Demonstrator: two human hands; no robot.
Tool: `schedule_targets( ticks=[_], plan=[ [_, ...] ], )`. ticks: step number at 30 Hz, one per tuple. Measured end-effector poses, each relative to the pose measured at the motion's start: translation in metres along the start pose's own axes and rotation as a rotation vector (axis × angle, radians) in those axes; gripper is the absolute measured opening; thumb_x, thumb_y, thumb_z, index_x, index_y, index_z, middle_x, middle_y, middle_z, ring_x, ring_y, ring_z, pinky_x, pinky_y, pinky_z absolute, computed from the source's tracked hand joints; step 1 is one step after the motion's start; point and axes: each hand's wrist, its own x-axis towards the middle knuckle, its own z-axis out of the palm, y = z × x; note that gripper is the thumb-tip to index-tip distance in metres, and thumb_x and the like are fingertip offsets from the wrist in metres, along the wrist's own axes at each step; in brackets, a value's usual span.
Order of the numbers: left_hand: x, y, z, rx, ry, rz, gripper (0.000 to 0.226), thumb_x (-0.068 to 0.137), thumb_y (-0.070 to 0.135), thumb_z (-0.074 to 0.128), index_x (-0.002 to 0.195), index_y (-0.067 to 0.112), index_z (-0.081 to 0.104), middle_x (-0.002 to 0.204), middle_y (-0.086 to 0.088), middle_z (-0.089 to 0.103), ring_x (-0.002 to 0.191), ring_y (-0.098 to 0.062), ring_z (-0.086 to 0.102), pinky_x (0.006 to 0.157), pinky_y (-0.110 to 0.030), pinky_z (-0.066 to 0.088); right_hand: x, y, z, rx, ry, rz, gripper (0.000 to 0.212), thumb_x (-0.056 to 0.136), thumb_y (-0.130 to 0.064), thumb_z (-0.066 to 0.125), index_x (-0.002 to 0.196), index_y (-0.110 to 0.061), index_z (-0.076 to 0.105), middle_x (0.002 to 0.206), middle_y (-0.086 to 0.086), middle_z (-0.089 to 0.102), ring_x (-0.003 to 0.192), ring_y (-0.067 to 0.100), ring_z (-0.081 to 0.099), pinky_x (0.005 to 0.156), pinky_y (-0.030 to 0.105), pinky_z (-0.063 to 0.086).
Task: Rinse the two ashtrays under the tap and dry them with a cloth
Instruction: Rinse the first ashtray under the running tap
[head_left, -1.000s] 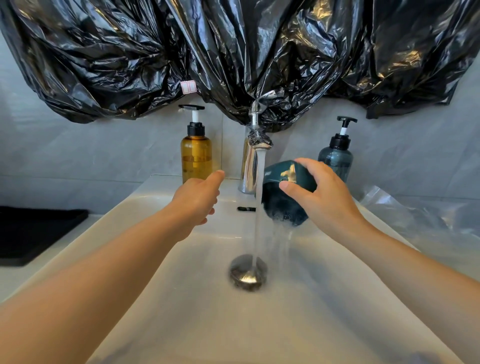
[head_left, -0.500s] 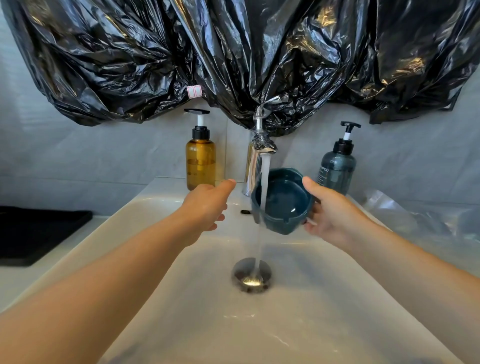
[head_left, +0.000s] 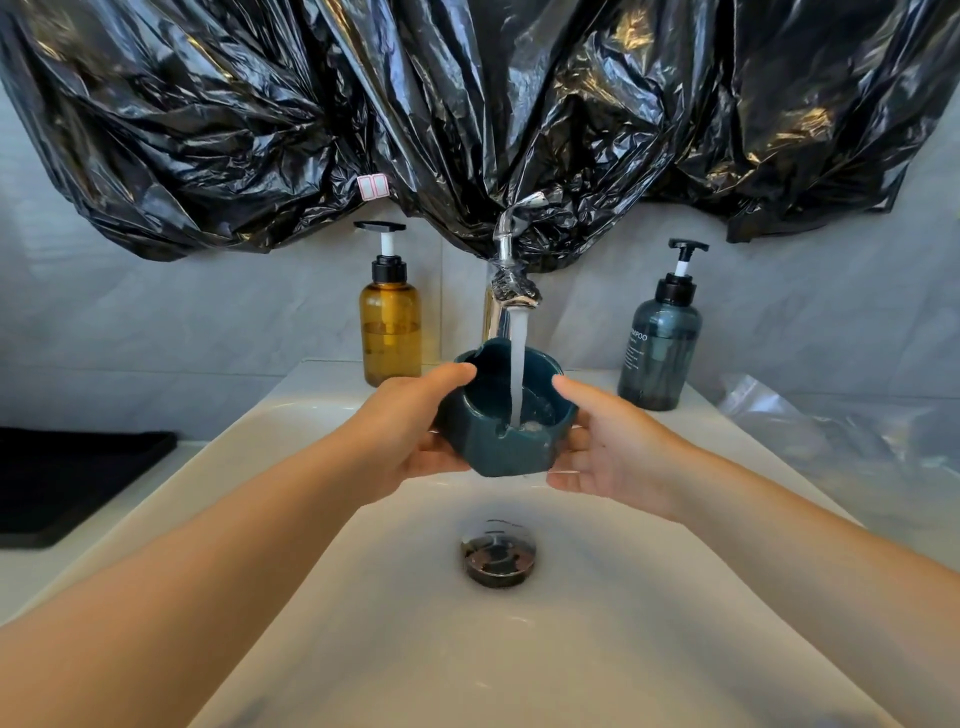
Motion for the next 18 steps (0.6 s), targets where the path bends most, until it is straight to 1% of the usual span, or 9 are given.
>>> schedule_targets(
  ticks=[2,4,7,9,11,12,14,16,18],
  plan=[
    [0.0,-0.001,-0.001,0.035,0.014,0.02,0.035,0.092,0.037,0.057,0.122,0.021,0.05,0.114,-0.009,0.065,0.099,-0.031,0.067,0.069,-0.037,0.06,0.001,-0.001,-0.002,-0.14,-0.003,-0.049,0.045,0.096,-0.052,0.043,0.121,-0.018,0.058,0.118,0.016,0.065,0.097,0.025,0.064,0.084,0.035,0.052],
    [0.0,-0.002,-0.001,0.076,0.017,0.038,0.031,0.092,0.039,0.057,0.117,0.022,0.052,0.107,-0.006,0.067,0.096,-0.028,0.067,0.067,-0.034,0.059,0.001,-0.002,-0.003,-0.226,-0.007,-0.088,0.043,0.098,-0.052,0.04,0.118,-0.021,0.06,0.121,0.015,0.063,0.101,0.026,0.062,0.088,0.036,0.051],
    [0.0,-0.003,0.0,0.128,0.027,0.058,0.027,0.091,0.044,0.056,0.109,0.025,0.054,0.101,-0.003,0.067,0.094,-0.025,0.066,0.065,-0.03,0.057,0.0,0.002,-0.003,-0.248,-0.013,-0.096,0.044,0.1,-0.047,0.037,0.12,-0.015,0.06,0.118,0.019,0.064,0.089,0.024,0.064,0.077,0.032,0.052],
    [-0.001,-0.003,0.0,0.12,0.031,0.058,0.027,0.09,0.047,0.056,0.106,0.026,0.053,0.099,-0.002,0.066,0.092,-0.024,0.065,0.065,-0.029,0.056,-0.001,0.005,0.0,-0.219,-0.017,-0.093,0.042,0.103,-0.041,0.035,0.125,-0.012,0.057,0.116,0.018,0.065,0.087,0.026,0.067,0.077,0.035,0.055],
    [-0.001,-0.003,0.0,0.091,0.029,0.052,0.029,0.089,0.048,0.056,0.108,0.026,0.054,0.103,-0.004,0.066,0.094,-0.025,0.065,0.067,-0.03,0.057,0.0,0.007,0.004,-0.142,-0.005,-0.095,0.038,0.104,-0.037,0.035,0.125,-0.013,0.055,0.117,0.017,0.066,0.095,0.03,0.068,0.083,0.042,0.058],
    [-0.001,-0.002,0.0,0.069,0.017,0.049,0.031,0.088,0.048,0.058,0.109,0.026,0.054,0.107,-0.006,0.066,0.096,-0.027,0.065,0.067,-0.031,0.058,0.0,0.007,0.006,-0.083,0.008,-0.085,0.037,0.104,-0.036,0.035,0.125,-0.012,0.055,0.116,0.017,0.066,0.098,0.032,0.068,0.083,0.044,0.058],
    [-0.001,-0.001,0.0,0.037,-0.028,0.046,0.032,0.086,0.048,0.061,0.107,0.025,0.055,0.111,-0.01,0.065,0.097,-0.03,0.066,0.071,-0.035,0.06,0.0,0.007,0.008,0.035,0.045,-0.049,0.035,0.104,-0.034,0.036,0.124,-0.01,0.053,0.111,0.018,0.067,0.095,0.032,0.069,0.075,0.043,0.06],
    [-0.002,0.0,0.0,0.06,-0.069,0.021,0.032,0.084,0.048,0.064,0.104,0.024,0.056,0.11,-0.015,0.065,0.096,-0.034,0.068,0.08,-0.039,0.059,-0.002,0.007,0.008,0.14,0.076,-0.013,0.029,0.104,-0.032,0.037,0.118,-0.012,0.052,0.101,0.016,0.067,0.089,0.03,0.069,0.069,0.041,0.06],
    [-0.003,-0.001,0.002,0.062,-0.077,-0.014,0.033,0.085,0.045,0.064,0.106,0.022,0.054,0.109,-0.017,0.065,0.095,-0.035,0.069,0.084,-0.042,0.058,-0.002,0.005,0.007,0.196,0.072,0.002,0.027,0.104,-0.031,0.037,0.116,-0.012,0.051,0.1,0.016,0.065,0.088,0.03,0.069,0.068,0.042,0.059]
  ],
)
